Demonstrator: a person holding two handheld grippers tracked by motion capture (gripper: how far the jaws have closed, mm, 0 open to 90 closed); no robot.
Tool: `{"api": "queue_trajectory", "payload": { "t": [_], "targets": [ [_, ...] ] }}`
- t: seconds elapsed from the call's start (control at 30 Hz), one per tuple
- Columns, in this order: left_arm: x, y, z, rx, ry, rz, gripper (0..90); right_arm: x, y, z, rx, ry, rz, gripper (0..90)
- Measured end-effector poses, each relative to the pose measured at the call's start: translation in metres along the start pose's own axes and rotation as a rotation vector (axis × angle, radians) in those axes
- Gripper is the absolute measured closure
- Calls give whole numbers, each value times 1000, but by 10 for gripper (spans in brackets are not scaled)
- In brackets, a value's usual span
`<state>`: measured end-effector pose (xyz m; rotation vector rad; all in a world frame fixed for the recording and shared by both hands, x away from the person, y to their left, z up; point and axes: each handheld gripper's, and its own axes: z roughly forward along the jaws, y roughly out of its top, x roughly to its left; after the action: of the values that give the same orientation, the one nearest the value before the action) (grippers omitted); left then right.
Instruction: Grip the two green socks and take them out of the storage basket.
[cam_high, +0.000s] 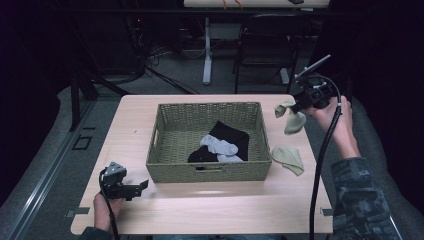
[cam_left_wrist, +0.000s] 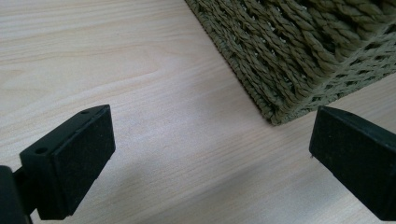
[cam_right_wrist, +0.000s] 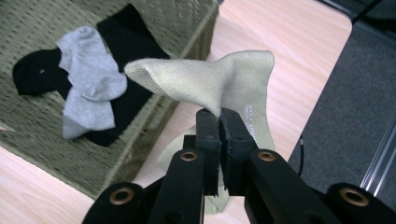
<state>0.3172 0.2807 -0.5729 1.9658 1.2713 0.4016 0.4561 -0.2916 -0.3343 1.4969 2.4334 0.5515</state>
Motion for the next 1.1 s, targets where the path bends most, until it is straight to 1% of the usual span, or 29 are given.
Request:
{"api": "queue_trajectory", "payload": {
  "t": [0.13,0.2,0.27,0.3,0.33,0.37,0.57,0.6,0.63,0.73,0.77,0.83,0.9,0.93,0.97,1.0,1.03,1.07,1.1],
  "targets": [
    [0,0,0,-3,1,-4,4,-10,-13,10,13,2,28,875],
    [0,0,0,2,-1,1,4,-15,-20,17,22,9,42,874],
    [-1,0,0,-4,1,-5,4,-19,-27,25,33,16,57,874],
    [0,0,0,-2,2,3,4,-21,-30,29,32,26,58,874],
    [-1,0,1,-7,-1,-5,4,-22,-33,34,32,36,67,874],
    [-1,0,0,-2,0,-1,4,-24,-36,38,43,44,75,874],
    [0,0,0,-3,5,-1,4,-27,-50,61,57,64,99,873],
    [-1,0,1,-6,2,-6,4,-29,-55,68,67,71,102,874],
    [-1,0,1,-6,2,-6,4,-29,-55,68,67,71,102,874],
    [-1,0,0,-7,2,-5,4,-30,-61,78,74,72,115,873],
    [-1,0,0,-1,3,-1,4,-31,-63,81,78,81,114,873],
    [-1,0,0,-7,1,-4,4,-30,-67,88,76,78,126,873],
    [-1,0,0,-7,4,-3,4,-31,-70,94,82,89,132,873],
    [-1,0,0,-5,3,-3,4,-31,-72,98,85,83,136,873],
    [0,0,0,1,1,1,4,-31,-73,101,84,85,138,873],
    [-1,0,0,0,2,0,4,-31,-76,108,101,90,133,872],
    [-1,0,0,-1,3,-1,4,-31,-76,108,101,90,133,872],
    [-1,0,0,-1,2,-3,4,-30,-78,111,101,86,136,872],
    [-1,0,0,0,1,-3,4,-30,-79,115,101,93,138,872]
  ]
}}
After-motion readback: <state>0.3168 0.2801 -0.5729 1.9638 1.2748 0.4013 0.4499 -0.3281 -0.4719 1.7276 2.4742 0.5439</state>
